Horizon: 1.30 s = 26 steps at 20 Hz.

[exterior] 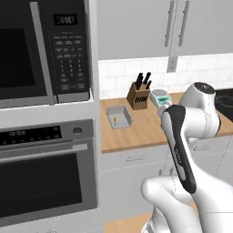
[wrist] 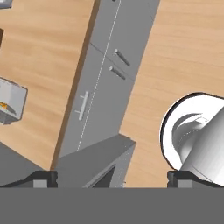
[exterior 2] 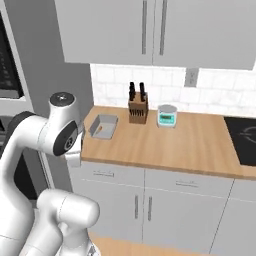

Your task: Take the meat container that has the shrimp and place it on the second highest rack of the freezer. Then take the vegetable container that has the lemon and cucumber and place it on the highest rack of the freezer.

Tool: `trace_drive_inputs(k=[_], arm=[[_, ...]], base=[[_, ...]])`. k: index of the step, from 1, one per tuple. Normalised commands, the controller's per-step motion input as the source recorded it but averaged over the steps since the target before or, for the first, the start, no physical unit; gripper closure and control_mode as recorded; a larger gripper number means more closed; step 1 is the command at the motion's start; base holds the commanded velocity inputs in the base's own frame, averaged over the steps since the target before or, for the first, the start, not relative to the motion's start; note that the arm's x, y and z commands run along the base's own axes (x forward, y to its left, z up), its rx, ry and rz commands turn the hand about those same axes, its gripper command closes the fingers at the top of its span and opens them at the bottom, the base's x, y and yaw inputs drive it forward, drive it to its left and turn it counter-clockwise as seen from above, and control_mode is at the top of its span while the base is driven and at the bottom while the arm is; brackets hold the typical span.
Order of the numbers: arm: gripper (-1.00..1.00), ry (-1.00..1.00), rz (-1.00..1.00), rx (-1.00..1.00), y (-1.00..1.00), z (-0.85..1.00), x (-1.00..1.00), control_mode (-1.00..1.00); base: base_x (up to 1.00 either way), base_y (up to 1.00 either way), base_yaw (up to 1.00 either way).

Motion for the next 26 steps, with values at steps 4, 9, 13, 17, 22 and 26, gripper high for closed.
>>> trace_drive_inputs(k=[4, 9, 13, 17, 22, 26], arm=[[-1.0, 0.0, 0.0, 0.0, 0.0, 0.0, 0.0, 1.0], [-1.0, 0.0, 0.0, 0.0, 0.0, 0.0, 0.0, 1.0], [-1.0, 0.0, 0.0, 0.0, 0.0, 0.0, 0.0, 1.0], [-1.0, 0.0, 0.0, 0.0, 0.0, 0.0, 0.0, 1.0], [-1.0, 0.0, 0.0, 0.0, 0.0, 0.0, 0.0, 1.0], [-1.0, 0.03, 0.0, 0.0, 0.0, -0.12, 0.17, -1.0]], base=[[0.83, 0.0, 0.21], [0.6, -0.25, 0.15], [0.2, 0.0, 0.05], [0.26, 0.0, 0.0], [0.6, 0.0, 0.0], [0.44, 0.0, 0.0]])
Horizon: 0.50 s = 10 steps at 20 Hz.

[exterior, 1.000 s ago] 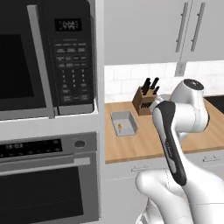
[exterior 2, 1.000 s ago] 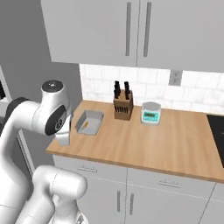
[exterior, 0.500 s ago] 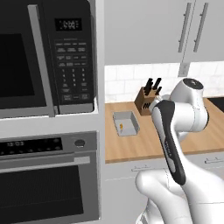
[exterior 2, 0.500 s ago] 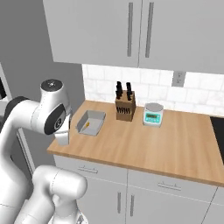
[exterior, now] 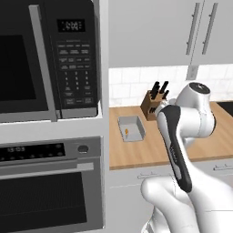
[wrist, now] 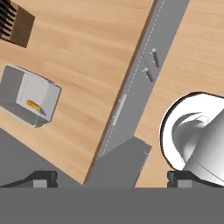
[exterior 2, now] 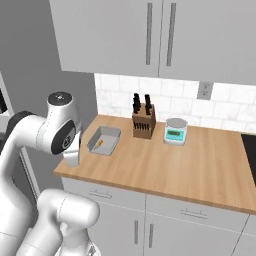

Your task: Take the meat container that has the shrimp and place it on the second highest rack of the freezer. Then take the vegetable container that has the lemon and cucumber and place it on the highest rack of the freezer.

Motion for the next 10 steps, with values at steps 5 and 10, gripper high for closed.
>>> trace_drive_inputs(k=[5, 10], arm=[[-1.0, 0.19, 0.0, 0.0, 0.0, -0.55, 0.88, -1.0], [-1.0, 0.21, 0.0, 0.01, 0.0, -0.42, 0.82, -1.0]], base=[[0.0, 0.0, 0.0], [0.0, 0.0, 0.0]])
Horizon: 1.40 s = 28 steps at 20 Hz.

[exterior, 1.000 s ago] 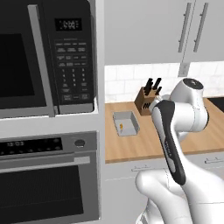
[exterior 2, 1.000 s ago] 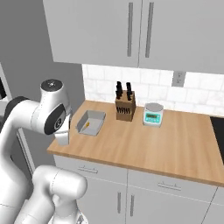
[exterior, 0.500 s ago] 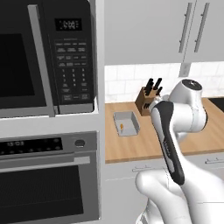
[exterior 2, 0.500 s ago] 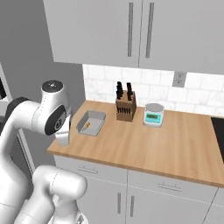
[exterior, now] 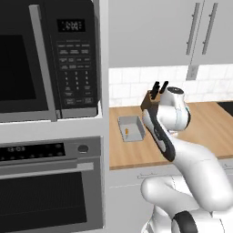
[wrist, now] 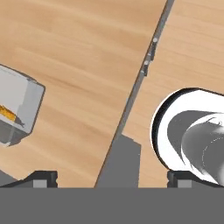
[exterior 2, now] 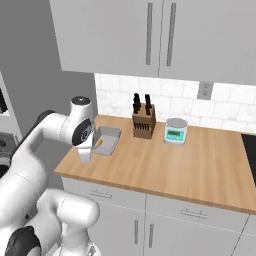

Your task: Take the meat container that has the shrimp and place it on the second highest rack of the freezer. Then take the vegetable container that has the lemon and cucumber and place it on the highest rack of the freezer.

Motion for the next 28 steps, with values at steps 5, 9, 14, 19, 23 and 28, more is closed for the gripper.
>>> trace_drive_inputs(k=[5, 9, 14, 19, 23, 28], arm=[[-1.0, 0.07, 0.0, 0.0, 0.05, -0.24, 0.67, -1.0], [-1.0, 0.0, 0.0, 0.01, 0.05, -0.29, 0.63, -1.0], [-1.0, 0.0, 0.0, 0.0, 0.0, -0.47, 0.49, -1.0], [-1.0, 0.0, 0.0, 0.0, 0.0, -0.44, 0.42, -1.0], [-1.0, 0.0, 0.0, 0.0, 0.0, -0.27, 0.43, -1.0], [-1.0, 0.0, 0.0, 0.0, 0.0, -0.25, 0.4, -1.0]], base=[[0.0, 0.0, 0.0], [0.0, 0.0, 0.0], [0.0, 0.0, 0.0], [0.0, 0.0, 0.0], [0.0, 0.0, 0.0], [0.0, 0.0, 0.0]])
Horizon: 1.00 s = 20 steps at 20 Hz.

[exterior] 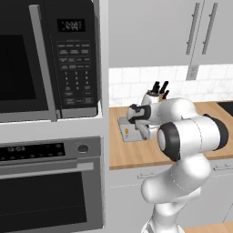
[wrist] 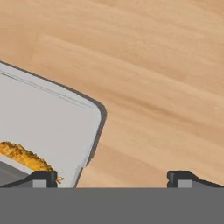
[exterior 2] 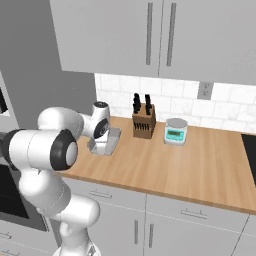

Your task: Take the meat container that has the shrimp and place it on the second highest rack of the freezer. Then take the vegetable container that has the lemon and cucumber and place it on the highest rack of the freezer.

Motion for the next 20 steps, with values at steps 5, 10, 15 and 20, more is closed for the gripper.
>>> trace_drive_inputs(k=[5, 10, 15, 20], arm=[[-1.0, 0.0, 0.0, 0.0, 0.0, -0.26, 0.38, -1.0], [-1.0, 0.0, 0.0, 0.0, 0.0, -0.25, 0.36, -1.0], [1.0, 0.01, 0.0, 0.0, 0.0, -0.3, 0.11, -1.0], [1.0, 0.01, 0.0, 0.0, 0.0, -0.32, 0.0, -1.0]], base=[[0.0, 0.0, 0.0], [0.0, 0.0, 0.0], [0.0, 0.0, 0.0], [0.0, 0.0, 0.0]])
